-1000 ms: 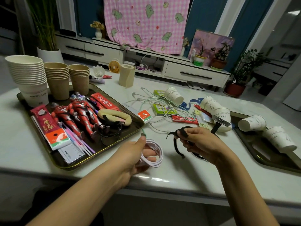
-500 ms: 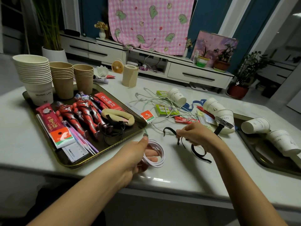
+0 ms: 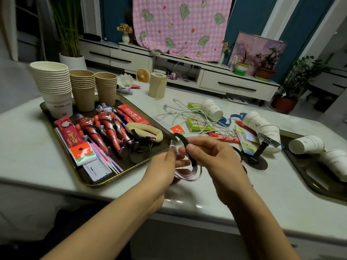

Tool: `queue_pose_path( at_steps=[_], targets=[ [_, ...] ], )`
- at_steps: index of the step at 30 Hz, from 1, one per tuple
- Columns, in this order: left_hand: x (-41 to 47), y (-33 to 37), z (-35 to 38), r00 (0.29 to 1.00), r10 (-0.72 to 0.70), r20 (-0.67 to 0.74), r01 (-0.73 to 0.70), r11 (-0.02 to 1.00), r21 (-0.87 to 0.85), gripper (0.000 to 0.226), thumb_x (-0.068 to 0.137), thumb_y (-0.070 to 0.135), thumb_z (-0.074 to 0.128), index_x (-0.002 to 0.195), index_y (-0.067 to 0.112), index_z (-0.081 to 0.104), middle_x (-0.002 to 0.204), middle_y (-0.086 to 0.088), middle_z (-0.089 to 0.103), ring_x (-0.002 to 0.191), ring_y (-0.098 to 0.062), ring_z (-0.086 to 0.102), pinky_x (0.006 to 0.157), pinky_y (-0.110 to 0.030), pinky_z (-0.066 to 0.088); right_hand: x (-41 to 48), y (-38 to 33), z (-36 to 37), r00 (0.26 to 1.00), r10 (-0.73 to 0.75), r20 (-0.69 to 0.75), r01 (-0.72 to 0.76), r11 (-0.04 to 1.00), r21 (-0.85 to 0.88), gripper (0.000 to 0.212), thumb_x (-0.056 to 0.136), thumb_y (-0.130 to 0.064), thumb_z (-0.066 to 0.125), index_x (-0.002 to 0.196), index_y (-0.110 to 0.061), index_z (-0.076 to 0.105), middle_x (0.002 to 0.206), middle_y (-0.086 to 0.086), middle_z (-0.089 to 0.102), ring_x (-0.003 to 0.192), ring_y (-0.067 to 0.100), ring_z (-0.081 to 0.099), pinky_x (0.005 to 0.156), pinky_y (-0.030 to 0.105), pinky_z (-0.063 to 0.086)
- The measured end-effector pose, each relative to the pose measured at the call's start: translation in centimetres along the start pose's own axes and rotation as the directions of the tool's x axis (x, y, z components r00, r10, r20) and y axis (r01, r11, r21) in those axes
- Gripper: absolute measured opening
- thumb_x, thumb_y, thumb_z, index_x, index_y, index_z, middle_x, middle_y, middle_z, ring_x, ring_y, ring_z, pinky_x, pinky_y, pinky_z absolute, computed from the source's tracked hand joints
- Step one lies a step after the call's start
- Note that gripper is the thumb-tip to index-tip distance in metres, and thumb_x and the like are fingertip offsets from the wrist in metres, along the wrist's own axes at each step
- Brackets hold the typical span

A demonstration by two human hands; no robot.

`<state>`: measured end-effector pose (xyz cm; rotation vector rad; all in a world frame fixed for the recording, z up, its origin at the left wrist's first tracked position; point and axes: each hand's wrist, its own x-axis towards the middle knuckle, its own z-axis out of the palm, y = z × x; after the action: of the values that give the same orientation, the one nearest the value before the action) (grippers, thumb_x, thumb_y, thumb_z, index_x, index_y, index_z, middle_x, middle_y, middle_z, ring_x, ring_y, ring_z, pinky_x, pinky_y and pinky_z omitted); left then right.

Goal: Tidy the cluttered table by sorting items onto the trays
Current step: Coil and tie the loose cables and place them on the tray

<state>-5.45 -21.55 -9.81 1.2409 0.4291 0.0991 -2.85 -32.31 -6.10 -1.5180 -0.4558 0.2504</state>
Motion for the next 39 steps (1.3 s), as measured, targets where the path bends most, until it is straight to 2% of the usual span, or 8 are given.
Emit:
queue_pose_path(
  at_steps=[5,9,13,20,24,31,34,39],
  targets=[
    [-0.2,0.3,-0.2,0.996,0.088,-0.020,-0.088,0.996,0.002,0.039,0.101,0.032,0.029,0.091,0.018,0.063,0.074,-0.002,0.073,0.077,-0.022,0.069,0.087,-0.037,0.049,-0.9,0.2,0.8,0.981,-0.115,-0.159,0.120,0.993,0.019,0.013,0.087,-0.002,0.058,0.084,-0.012,0.066,0.070,-0.002,0.071,0.059,0.008,0.063,0.053,0.016,0.048],
    [-0.6,0.5,-0.1,0.993,0.095,-0.069,-0.093,0.995,0.030,0.039,0.101,0.033,0.031,0.085,0.013,0.060,0.057,0.000,0.064,0.069,-0.020,0.062,0.079,-0.031,0.046,-0.6,1.4,1.0,0.985,-0.028,-0.172,0.039,0.997,0.066,0.012,0.086,0.000,0.057,0.082,-0.009,0.064,0.061,-0.003,0.064,0.052,0.006,0.058,0.054,0.020,0.049],
    [-0.7,0.9,-0.3,0.986,0.145,-0.088,-0.135,0.984,0.115,0.039,0.100,0.033,0.032,0.079,0.014,0.059,0.037,0.007,0.048,0.062,-0.015,0.053,0.066,-0.026,0.038,-0.6,2.7,1.0,0.973,-0.119,-0.198,0.123,0.992,0.007,0.011,0.086,-0.002,0.058,0.084,-0.009,0.066,0.065,0.003,0.064,0.052,0.009,0.053,0.051,0.021,0.045],
    [-0.5,1.0,-0.4,0.988,0.123,0.095,-0.149,0.923,0.354,0.033,0.097,0.023,0.037,0.074,0.009,0.057,0.037,0.006,0.042,0.039,-0.011,0.042,0.050,-0.021,0.037,-0.7,4.1,2.1,0.917,-0.378,-0.124,0.340,0.906,-0.253,0.008,0.088,-0.023,0.051,0.087,-0.023,0.059,0.101,-0.007,0.061,0.098,0.005,0.058,0.080,0.020,0.047],
    [-0.9,1.0,-0.1,0.989,0.036,0.146,-0.083,0.939,0.334,0.035,0.094,0.020,0.036,0.061,0.014,0.041,0.038,0.004,0.035,0.029,-0.009,0.032,0.042,-0.017,0.029,-0.5,5.0,3.1,0.880,-0.462,-0.109,0.401,0.847,-0.350,0.016,0.095,-0.023,0.035,0.084,-0.022,0.047,0.068,-0.006,0.056,0.054,-0.007,0.049,0.051,0.006,0.036],
    [-0.8,0.6,0.0,0.995,0.046,0.092,-0.070,0.958,0.279,0.018,0.096,0.015,0.042,0.081,0.005,0.040,0.037,0.004,0.039,0.036,-0.009,0.040,0.042,-0.018,0.034,0.9,6.9,3.5,0.787,-0.469,-0.401,0.272,0.847,-0.457,0.025,0.100,-0.017,0.034,0.077,-0.027,0.038,0.059,-0.007,0.046,0.053,0.001,0.047,0.047,0.019,0.031],
    [-1.1,-0.5,0.6,0.987,0.161,-0.019,-0.157,0.978,0.138,0.033,0.096,0.023,0.045,0.067,0.009,0.048,0.047,0.001,0.045,0.044,-0.012,0.044,0.052,-0.021,0.038,1.5,6.2,3.4,0.728,-0.375,-0.574,0.184,0.914,-0.363,0.029,0.100,-0.013,0.033,0.073,-0.024,0.037,0.060,-0.006,0.045,0.052,-0.006,0.047,0.047,0.010,0.033],
    [-2.1,-2.7,1.6,0.891,0.449,-0.065,-0.424,0.876,0.228,0.048,0.085,0.053,0.034,0.085,0.011,0.057,0.074,0.003,0.060,0.074,-0.013,0.057,0.071,-0.026,0.045,2.6,5.1,3.1,0.659,-0.231,-0.716,0.091,0.969,-0.228,0.031,0.101,-0.019,0.031,0.071,-0.020,0.035,0.059,-0.004,0.041,0.045,-0.008,0.043,0.045,0.008,0.034]
  ],
)
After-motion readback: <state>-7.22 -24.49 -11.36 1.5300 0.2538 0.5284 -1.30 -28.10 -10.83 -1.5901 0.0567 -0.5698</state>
